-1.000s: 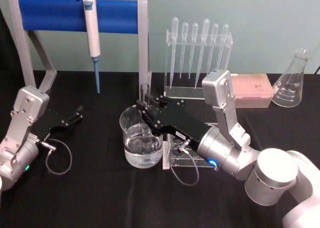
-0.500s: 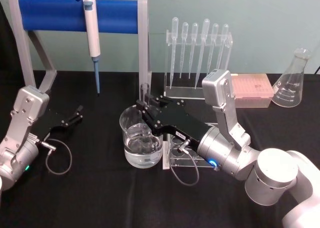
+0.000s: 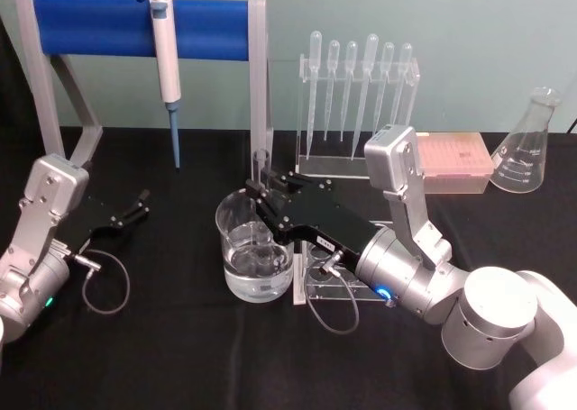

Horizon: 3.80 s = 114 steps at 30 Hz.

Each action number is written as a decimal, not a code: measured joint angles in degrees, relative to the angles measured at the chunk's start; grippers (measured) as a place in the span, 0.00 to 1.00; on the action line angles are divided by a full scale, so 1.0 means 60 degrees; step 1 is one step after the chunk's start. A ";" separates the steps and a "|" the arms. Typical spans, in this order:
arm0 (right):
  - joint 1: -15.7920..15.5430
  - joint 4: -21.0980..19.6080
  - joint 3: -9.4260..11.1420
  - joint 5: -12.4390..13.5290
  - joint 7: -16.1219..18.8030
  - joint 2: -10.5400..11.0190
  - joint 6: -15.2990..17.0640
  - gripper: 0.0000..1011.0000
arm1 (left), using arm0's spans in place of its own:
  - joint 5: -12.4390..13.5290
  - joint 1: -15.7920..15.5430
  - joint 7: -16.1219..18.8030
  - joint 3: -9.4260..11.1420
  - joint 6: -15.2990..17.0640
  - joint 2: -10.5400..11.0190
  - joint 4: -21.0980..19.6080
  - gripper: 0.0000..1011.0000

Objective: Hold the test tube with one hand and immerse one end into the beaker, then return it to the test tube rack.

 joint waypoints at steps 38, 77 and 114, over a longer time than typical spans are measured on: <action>-0.0037 -0.0718 0.0100 -0.0164 -0.0096 0.0036 0.0251 0.22 | 0.0000 0.0000 0.0000 0.0001 0.0000 0.0000 0.0000 0.99; -0.2804 -0.4187 0.2266 0.0245 -0.1449 0.1613 0.1406 0.22 | 0.0000 0.0000 0.0000 0.0001 0.0000 0.0000 0.0000 0.99; -0.1260 -0.1716 0.1308 -0.0289 -0.0677 0.0889 0.1471 0.22 | 0.0000 0.0000 0.0000 0.0000 0.0000 0.0001 0.0000 0.99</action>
